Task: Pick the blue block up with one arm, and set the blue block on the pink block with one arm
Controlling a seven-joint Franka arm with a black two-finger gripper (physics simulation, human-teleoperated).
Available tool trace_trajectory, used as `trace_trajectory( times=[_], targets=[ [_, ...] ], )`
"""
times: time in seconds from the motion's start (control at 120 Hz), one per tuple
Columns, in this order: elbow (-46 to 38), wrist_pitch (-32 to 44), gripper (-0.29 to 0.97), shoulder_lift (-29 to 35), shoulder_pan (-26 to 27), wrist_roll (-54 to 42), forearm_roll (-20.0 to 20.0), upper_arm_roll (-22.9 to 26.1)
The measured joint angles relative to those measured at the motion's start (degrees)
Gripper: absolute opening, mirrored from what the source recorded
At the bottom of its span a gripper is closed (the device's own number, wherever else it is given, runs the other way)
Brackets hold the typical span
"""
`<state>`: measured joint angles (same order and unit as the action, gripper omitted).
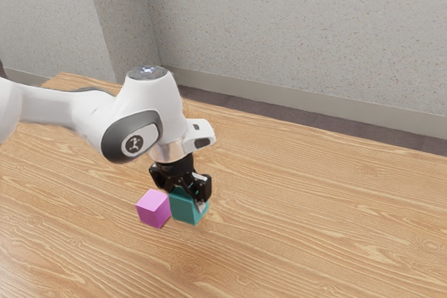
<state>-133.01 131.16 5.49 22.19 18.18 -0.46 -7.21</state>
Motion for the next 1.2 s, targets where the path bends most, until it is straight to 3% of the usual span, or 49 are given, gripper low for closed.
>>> trace_trajectory(
  times=[0.55,0.9,1.2],
  targets=[
    [-2.2,-3.7,0.39,4.7,0.3,-6.4,1.2,-11.5],
    [-0.6,-2.7,0.39,1.3,0.4,-10.3,2.4,-13.5],
    [-0.4,2.6,0.39,0.2,0.4,-12.9,2.5,-14.5]
  ],
)
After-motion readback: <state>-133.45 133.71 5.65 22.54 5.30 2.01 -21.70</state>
